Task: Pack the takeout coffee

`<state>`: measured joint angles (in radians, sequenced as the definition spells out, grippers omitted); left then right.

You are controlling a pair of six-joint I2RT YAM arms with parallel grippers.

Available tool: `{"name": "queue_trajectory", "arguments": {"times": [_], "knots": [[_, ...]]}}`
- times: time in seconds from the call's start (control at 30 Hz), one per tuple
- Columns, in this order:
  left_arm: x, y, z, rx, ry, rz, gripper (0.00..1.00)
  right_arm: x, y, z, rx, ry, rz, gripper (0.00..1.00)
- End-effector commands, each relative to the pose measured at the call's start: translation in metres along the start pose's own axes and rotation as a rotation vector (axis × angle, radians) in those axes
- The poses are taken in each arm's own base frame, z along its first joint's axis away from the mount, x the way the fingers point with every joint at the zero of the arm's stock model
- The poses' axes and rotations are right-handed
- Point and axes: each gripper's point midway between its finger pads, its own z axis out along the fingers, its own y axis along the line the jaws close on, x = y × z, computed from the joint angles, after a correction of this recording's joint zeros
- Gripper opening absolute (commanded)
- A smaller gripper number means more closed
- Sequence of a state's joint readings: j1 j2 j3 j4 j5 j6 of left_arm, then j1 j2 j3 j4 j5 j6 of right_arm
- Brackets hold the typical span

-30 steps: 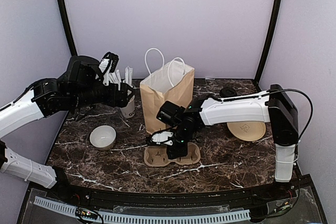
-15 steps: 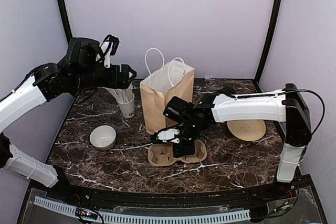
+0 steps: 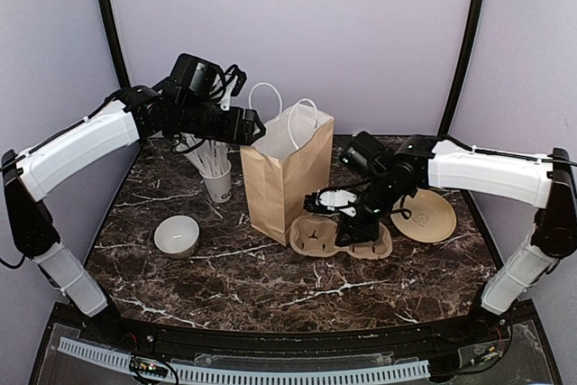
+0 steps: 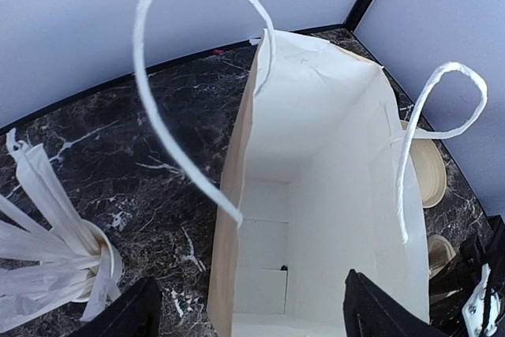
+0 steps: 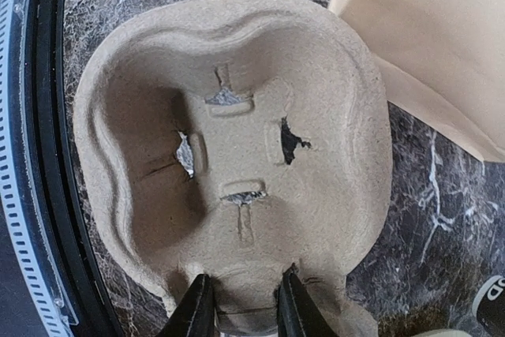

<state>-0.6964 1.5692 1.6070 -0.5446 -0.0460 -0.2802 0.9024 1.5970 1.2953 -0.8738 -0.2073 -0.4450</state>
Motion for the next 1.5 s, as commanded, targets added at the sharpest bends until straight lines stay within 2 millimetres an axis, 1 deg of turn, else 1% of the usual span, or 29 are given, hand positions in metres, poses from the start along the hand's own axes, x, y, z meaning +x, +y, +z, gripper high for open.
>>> {"name": "queue_trajectory", "arguments": {"times": [0.0, 0.03, 0.07, 0.13, 0.17, 0.2, 0.23, 0.27, 0.3, 0.33, 0.37, 0.4, 0.43, 0.47, 0.5, 0.53, 0.57, 0.6, 0.63, 0.77, 0.8, 0.93, 1.03, 1.13, 1.23, 1.33, 1.43, 1.47], "knots": [[-0.014, -0.013, 0.004, 0.072, 0.011, 0.009, 0.80, 0.016, -0.006, -0.026, -0.002, -0.045, 0.037, 0.25], [-0.018, -0.012, 0.011, 0.068, 0.014, 0.009, 0.79, 0.020, -0.010, -0.031, 0.002, -0.061, 0.052, 0.25], [-0.023, -0.013, 0.011, 0.066, 0.011, 0.013, 0.77, 0.022, -0.015, -0.038, 0.012, -0.081, 0.068, 0.25], [-0.020, -0.010, 0.028, 0.055, 0.045, 0.013, 0.73, 0.025, -0.027, -0.052, 0.030, -0.124, 0.110, 0.25], [-0.020, -0.010, 0.031, 0.053, 0.050, 0.014, 0.71, 0.027, -0.034, -0.060, 0.045, -0.141, 0.131, 0.25], [-0.019, -0.009, 0.036, 0.048, 0.064, 0.014, 0.66, 0.029, -0.041, -0.069, 0.050, -0.165, 0.151, 0.25], [-0.018, -0.009, 0.039, 0.047, 0.073, 0.016, 0.63, 0.030, -0.047, -0.078, 0.056, -0.190, 0.166, 0.25], [-0.017, -0.011, 0.043, 0.056, 0.086, 0.015, 0.58, 0.033, -0.055, -0.087, 0.065, -0.218, 0.187, 0.25], [-0.016, -0.012, 0.044, 0.061, 0.093, 0.012, 0.55, 0.035, -0.063, -0.096, 0.078, -0.245, 0.204, 0.25], [-0.014, -0.014, 0.047, 0.074, 0.101, 0.010, 0.50, 0.038, -0.073, -0.106, 0.099, -0.268, 0.223, 0.25], [-0.014, -0.015, 0.048, 0.080, 0.101, 0.009, 0.47, 0.042, -0.082, -0.115, 0.120, -0.282, 0.236, 0.25], [-0.013, -0.016, 0.049, 0.090, 0.106, 0.009, 0.40, 0.043, -0.090, -0.125, 0.140, -0.297, 0.246, 0.25], [-0.013, -0.018, 0.049, 0.100, 0.106, 0.010, 0.37, 0.045, -0.099, -0.135, 0.160, -0.310, 0.260, 0.25], [-0.013, -0.019, 0.049, 0.103, 0.105, 0.011, 0.29, 0.046, -0.105, -0.145, 0.180, -0.324, 0.267, 0.25], [-0.014, -0.020, 0.049, 0.112, 0.103, 0.015, 0.22, 0.044, -0.112, -0.157, 0.206, -0.342, 0.267, 0.25], [-0.015, -0.021, 0.048, 0.115, 0.102, 0.016, 0.19, 0.043, -0.117, -0.167, 0.232, -0.354, 0.264, 0.25], [-0.015, -0.023, 0.048, 0.127, 0.102, 0.022, 0.14, 0.040, -0.121, -0.177, 0.261, -0.367, 0.255, 0.25], [-0.015, -0.024, 0.046, 0.134, 0.101, 0.027, 0.12, 0.036, -0.125, -0.187, 0.286, -0.380, 0.244, 0.25], [-0.016, -0.029, 0.045, 0.164, 0.100, 0.039, 0.08, 0.032, -0.128, -0.196, 0.308, -0.394, 0.233, 0.25], [-0.014, -0.045, 0.037, 0.261, 0.109, 0.053, 0.00, 0.005, -0.137, -0.233, 0.361, -0.487, 0.196, 0.25], [-0.014, -0.048, 0.033, 0.278, 0.108, 0.056, 0.00, -0.004, -0.138, -0.245, 0.374, -0.522, 0.183, 0.25], [-0.014, -0.068, 0.016, 0.401, 0.115, 0.076, 0.00, -0.029, -0.139, -0.280, 0.401, -0.618, 0.147, 0.26], [-0.010, -0.081, 0.003, 0.491, 0.133, 0.100, 0.00, -0.042, -0.136, -0.306, 0.427, -0.665, 0.115, 0.27], [-0.001, -0.091, -0.005, 0.569, 0.165, 0.135, 0.00, -0.053, -0.127, -0.328, 0.441, -0.712, 0.076, 0.27], [0.005, -0.098, -0.009, 0.626, 0.183, 0.146, 0.00, -0.060, -0.111, -0.337, 0.417, -0.763, 0.011, 0.28], [0.011, -0.112, -0.014, 0.722, 0.196, 0.158, 0.00, -0.065, -0.098, -0.339, 0.367, -0.817, -0.013, 0.29], [0.020, -0.120, -0.011, 0.761, 0.222, 0.189, 0.00, -0.071, -0.088, -0.335, 0.275, -0.857, -0.009, 0.29], [0.021, -0.123, -0.008, 0.766, 0.231, 0.199, 0.00, -0.073, -0.086, -0.334, 0.249, -0.870, -0.012, 0.29]]}}
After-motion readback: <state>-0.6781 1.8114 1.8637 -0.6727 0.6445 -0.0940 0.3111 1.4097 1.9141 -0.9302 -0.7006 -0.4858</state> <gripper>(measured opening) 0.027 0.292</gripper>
